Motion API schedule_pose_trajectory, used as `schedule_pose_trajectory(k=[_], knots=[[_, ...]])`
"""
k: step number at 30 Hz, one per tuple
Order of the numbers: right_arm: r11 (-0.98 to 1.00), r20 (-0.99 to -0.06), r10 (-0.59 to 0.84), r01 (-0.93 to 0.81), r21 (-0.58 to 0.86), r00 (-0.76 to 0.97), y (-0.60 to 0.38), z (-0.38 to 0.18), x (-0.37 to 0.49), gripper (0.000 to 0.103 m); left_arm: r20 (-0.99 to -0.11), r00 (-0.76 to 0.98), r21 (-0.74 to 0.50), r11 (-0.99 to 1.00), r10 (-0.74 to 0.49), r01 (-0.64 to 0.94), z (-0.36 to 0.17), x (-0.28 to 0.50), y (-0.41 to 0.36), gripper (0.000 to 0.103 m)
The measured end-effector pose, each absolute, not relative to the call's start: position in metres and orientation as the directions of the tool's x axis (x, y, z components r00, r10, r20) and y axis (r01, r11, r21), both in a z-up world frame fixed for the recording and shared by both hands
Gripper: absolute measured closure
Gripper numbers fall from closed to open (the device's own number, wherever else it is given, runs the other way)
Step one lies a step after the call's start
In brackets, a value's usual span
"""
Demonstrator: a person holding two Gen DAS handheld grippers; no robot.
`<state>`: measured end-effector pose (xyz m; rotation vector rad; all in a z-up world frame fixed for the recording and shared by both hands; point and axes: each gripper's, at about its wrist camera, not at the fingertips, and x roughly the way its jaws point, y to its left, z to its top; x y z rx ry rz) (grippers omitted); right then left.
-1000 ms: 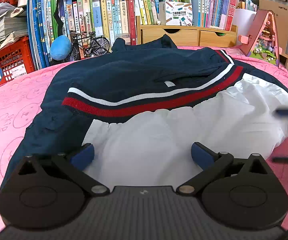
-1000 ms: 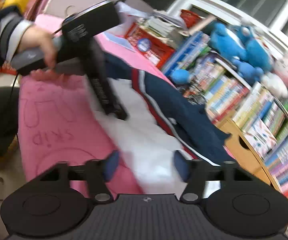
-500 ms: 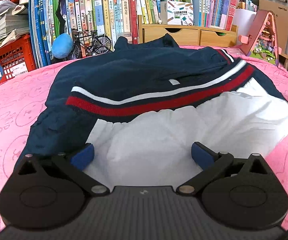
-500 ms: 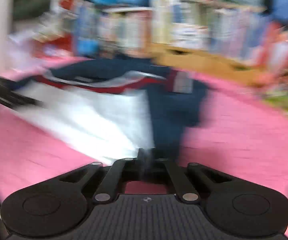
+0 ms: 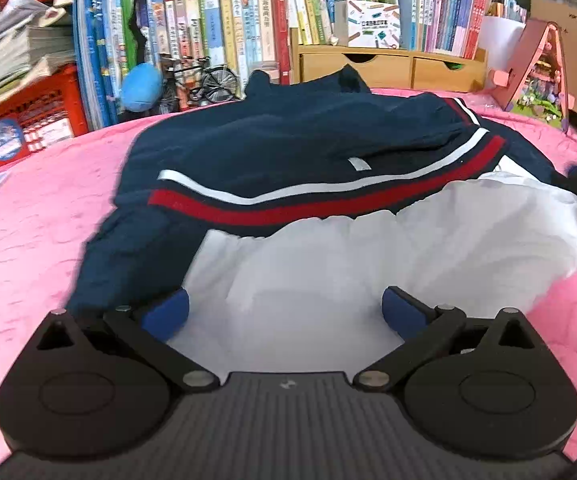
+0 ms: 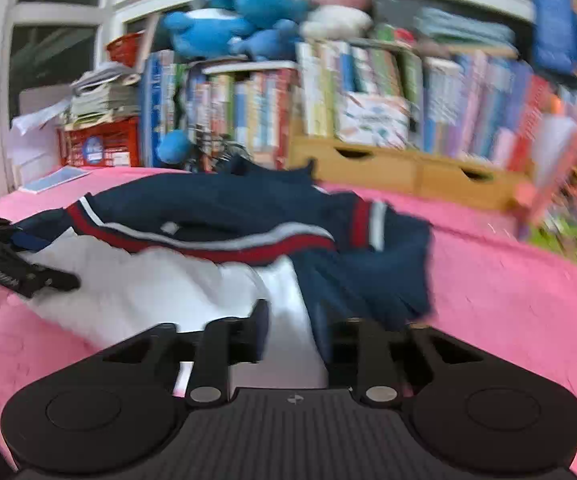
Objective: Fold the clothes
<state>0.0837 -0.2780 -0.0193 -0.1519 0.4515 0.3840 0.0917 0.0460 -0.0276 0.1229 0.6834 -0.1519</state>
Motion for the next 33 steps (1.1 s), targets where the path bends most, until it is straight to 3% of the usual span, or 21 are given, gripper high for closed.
schedule_pose_trajectory(k=[3,5,7,10,12,14,17,18,19,22,23,24,25,26,27,29,30,31,33], knots=[[0.922,-0.423,0.298,-0.372,-0.104,0.856,-0.265,-0.006,0.102,0.041,-0.545,0.83,0.077,0.979,-0.117,0.189,0.006,0.077,0.058,0.0],[0.926,-0.436,0.273,-0.356,-0.121,0.857,-0.262,-0.006,0.124,0.039,-0.506,0.851,0.074,0.975,-0.144,0.209,0.021,0.084,0.066,0.0],[0.925,-0.478,0.261,-0.359,-0.126,0.839,-0.257,-0.01,0.147,0.036,-0.528,0.84,0.095,0.975,-0.122,0.2,0.02,0.107,0.072,0.0],[0.925,-0.533,0.259,-0.365,-0.102,0.806,-0.253,-0.026,0.168,0.031,-0.651,0.753,0.099,0.973,-0.094,0.207,-0.009,0.152,0.083,0.0],[0.926,-0.568,0.26,-0.369,-0.083,0.781,-0.252,-0.037,0.179,0.026,-0.732,0.673,0.041,0.979,-0.107,0.2,-0.033,0.177,0.093,0.0],[0.927,-0.589,0.274,-0.371,-0.047,0.76,-0.254,-0.047,0.187,0.026,-0.701,0.691,-0.081,0.982,-0.177,0.17,-0.04,0.18,0.109,0.0],[0.921,-0.596,0.317,-0.389,0.009,0.738,-0.258,-0.047,0.189,0.035,-0.689,0.707,-0.086,0.986,-0.161,0.141,-0.042,0.176,0.107,0.003],[0.915,-0.595,0.338,-0.403,0.025,0.73,-0.259,-0.047,0.187,0.051,-0.668,0.727,-0.051,0.985,-0.156,0.164,-0.041,0.168,0.102,0.018],[0.908,-0.593,0.356,-0.417,0.038,0.722,-0.259,-0.047,0.185,0.058,-0.647,0.747,-0.016,0.982,-0.152,0.186,-0.041,0.161,0.096,0.034],[0.896,-0.584,0.371,-0.442,0.023,0.722,-0.257,-0.044,0.17,0.073,-0.601,0.784,0.06,0.969,-0.157,0.24,-0.039,0.144,0.085,0.037],[0.892,-0.581,0.376,-0.451,0.017,0.722,-0.257,-0.043,0.165,0.073,-0.6,0.783,0.065,0.965,-0.166,0.254,-0.04,0.142,0.085,0.037],[0.888,-0.58,0.377,-0.459,0.005,0.722,-0.257,-0.041,0.163,0.071,-0.612,0.77,0.041,0.965,-0.182,0.26,-0.042,0.147,0.088,0.026],[0.888,-0.581,0.371,-0.459,-0.005,0.724,-0.257,-0.042,0.167,0.058,-0.623,0.757,-0.007,0.969,-0.198,0.248,-0.044,0.156,0.092,0.012],[0.889,-0.583,0.367,-0.457,-0.007,0.724,-0.258,-0.042,0.172,0.049,-0.631,0.748,-0.07,0.976,-0.204,0.208,-0.047,0.164,0.099,0.005],[0.897,-0.588,0.379,-0.439,0.044,0.714,-0.262,-0.042,0.18,0.043,-0.624,0.753,-0.117,0.978,-0.209,0.175,-0.046,0.167,0.104,0.007],[0.905,-0.594,0.402,-0.401,0.141,0.697,-0.269,-0.042,0.194,0.066,-0.61,0.762,-0.21,0.971,-0.22,0.112,-0.043,0.171,0.115,0.047],[0.904,-0.583,0.41,-0.397,0.158,0.701,-0.271,-0.039,0.189,0.08,-0.605,0.761,-0.238,0.965,-0.234,0.108,-0.039,0.165,0.119,0.075],[0.903,-0.573,0.418,-0.394,0.175,0.705,-0.272,-0.036,0.184,0.085,-0.598,0.762,-0.263,0.959,-0.25,0.108,-0.034,0.157,0.123,0.082],[0.897,-0.544,0.428,-0.414,0.157,0.722,-0.27,-0.028,0.166,0.087,-0.56,0.781,-0.267,0.953,-0.275,0.144,-0.023,0.137,0.125,0.086]])
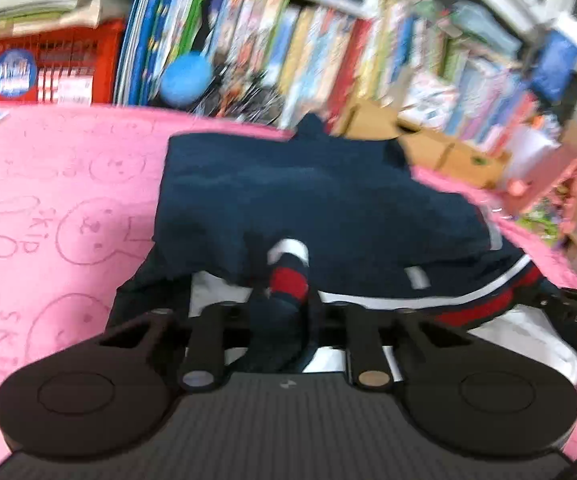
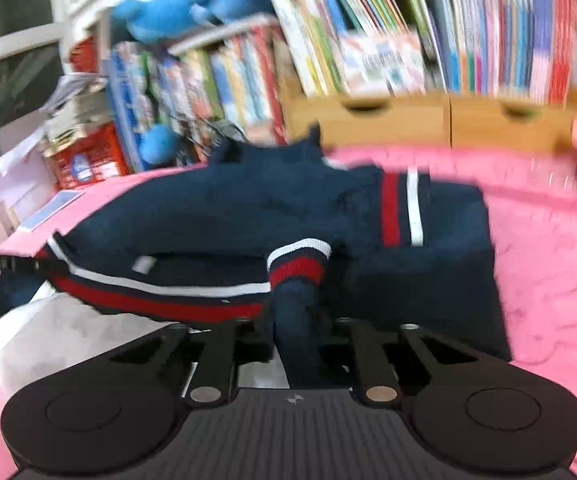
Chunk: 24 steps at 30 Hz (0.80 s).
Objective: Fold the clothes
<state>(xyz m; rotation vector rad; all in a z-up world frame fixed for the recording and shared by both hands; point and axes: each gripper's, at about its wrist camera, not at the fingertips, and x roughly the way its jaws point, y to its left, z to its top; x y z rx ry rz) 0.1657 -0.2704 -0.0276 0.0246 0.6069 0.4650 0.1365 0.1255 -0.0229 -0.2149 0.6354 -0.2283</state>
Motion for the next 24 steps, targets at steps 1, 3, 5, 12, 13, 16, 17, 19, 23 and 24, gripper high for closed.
schedule_pose_trajectory(k=[1,3,5,12,13,16,17,19,23,24], knots=[[0.891,-0.523,0.436,-0.434,0.135,0.732,-0.269,-0.021,0.152,0.087,-0.538,0.796,-0.256,0.953,-0.278,0.16,-0.015,0.126,0.124,0.086],[0.882,-0.463,0.453,-0.458,0.109,0.762,-0.27,-0.004,0.125,0.087,-0.482,0.826,-0.245,0.95,-0.291,0.191,0.003,0.109,0.121,0.086],[0.885,-0.392,0.456,-0.453,0.106,0.799,-0.275,0.016,0.111,0.087,-0.425,0.855,-0.231,0.949,-0.298,0.216,0.025,0.107,0.117,0.086],[0.919,-0.224,0.394,-0.388,0.071,0.891,-0.281,0.081,0.161,0.087,-0.35,0.906,-0.068,0.971,-0.239,0.23,0.083,0.202,0.086,0.086],[0.927,-0.226,0.374,-0.371,0.059,0.899,-0.278,0.083,0.178,0.087,-0.356,0.91,-0.025,0.975,-0.214,0.219,0.082,0.222,0.078,0.086],[0.952,-0.262,0.294,-0.307,-0.009,0.919,-0.262,0.073,0.243,0.087,-0.378,0.915,0.073,0.981,-0.141,0.181,0.073,0.28,0.053,0.086],[0.958,-0.279,0.27,-0.287,-0.018,0.921,-0.258,0.066,0.265,0.087,-0.398,0.909,0.075,0.984,-0.122,0.165,0.064,0.3,0.051,0.086],[0.966,-0.329,0.243,-0.26,-0.008,0.913,-0.253,0.048,0.303,0.087,-0.438,0.894,0.073,0.988,-0.094,0.14,0.04,0.329,0.05,0.086],[0.971,-0.428,0.204,-0.237,-0.025,0.88,-0.239,0.009,0.359,0.087,-0.531,0.846,0.089,0.99,-0.05,0.114,-0.007,0.368,0.052,0.085],[0.971,-0.451,0.195,-0.237,-0.039,0.871,-0.236,-0.001,0.37,0.087,-0.548,0.835,0.095,0.99,-0.038,0.108,-0.018,0.375,0.054,0.083]])
